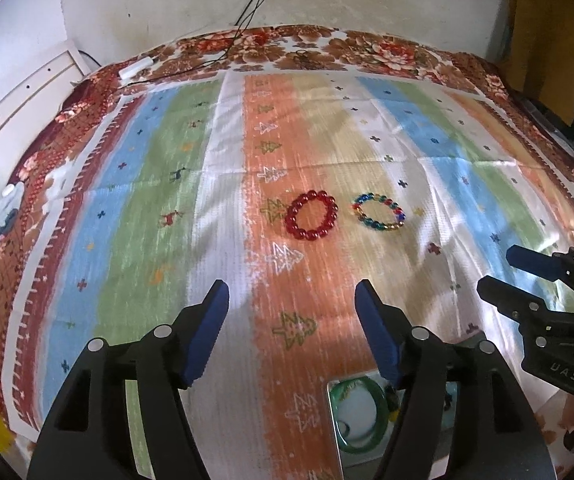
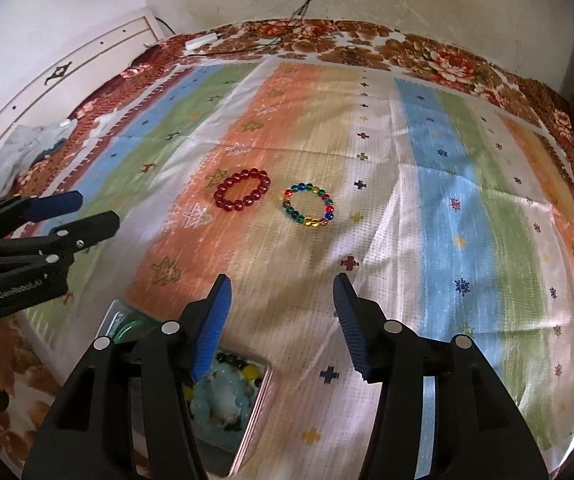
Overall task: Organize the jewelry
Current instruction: 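Move both tools to the red bead and multicolour bead bracelets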
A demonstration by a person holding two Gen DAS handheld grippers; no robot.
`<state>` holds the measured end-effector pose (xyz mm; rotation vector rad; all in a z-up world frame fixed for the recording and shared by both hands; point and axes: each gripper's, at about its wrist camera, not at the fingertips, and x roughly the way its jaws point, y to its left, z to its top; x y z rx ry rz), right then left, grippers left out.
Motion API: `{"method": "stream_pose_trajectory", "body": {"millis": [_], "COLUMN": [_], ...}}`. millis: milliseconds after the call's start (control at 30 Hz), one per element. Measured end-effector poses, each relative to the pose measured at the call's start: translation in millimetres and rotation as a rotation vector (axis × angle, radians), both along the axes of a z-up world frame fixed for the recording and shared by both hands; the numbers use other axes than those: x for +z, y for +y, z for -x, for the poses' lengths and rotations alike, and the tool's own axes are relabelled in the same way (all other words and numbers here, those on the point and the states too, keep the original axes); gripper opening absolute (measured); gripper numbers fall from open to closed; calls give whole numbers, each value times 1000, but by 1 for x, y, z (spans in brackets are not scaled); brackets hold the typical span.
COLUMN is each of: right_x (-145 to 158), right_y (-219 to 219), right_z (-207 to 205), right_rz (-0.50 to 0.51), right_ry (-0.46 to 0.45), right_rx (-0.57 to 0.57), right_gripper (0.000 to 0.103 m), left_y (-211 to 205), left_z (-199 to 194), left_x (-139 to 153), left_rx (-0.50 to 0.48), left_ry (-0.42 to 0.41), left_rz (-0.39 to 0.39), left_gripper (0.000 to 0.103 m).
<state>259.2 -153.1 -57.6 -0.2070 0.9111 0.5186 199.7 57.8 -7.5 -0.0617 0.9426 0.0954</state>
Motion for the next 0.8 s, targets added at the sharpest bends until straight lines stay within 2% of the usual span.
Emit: {"method": "stream_pose_trajectory", "body": {"millis": [233,400,533,800], "right_x": [-7,-12,-16,-26], "right_y": [2,5,8,15], "right_z": [-24,-43,-56,-82], "right_rz": [20,30,33,34], "right_ry": [12,15,24,59], "right_rx": [-33,-53,-64,-73], "right_gripper": [53,53,53,53], "left_y": [7,17,19,24], "left_z": [-26,-41,-54,-77], "left_x": [-4,-5,-12,-26], "left_rx": [10,30,35,35], "left_ry": [15,16,30,65], "left_rz": [-15,25,-1,-3], "left_gripper": [67,69,73,73]}}
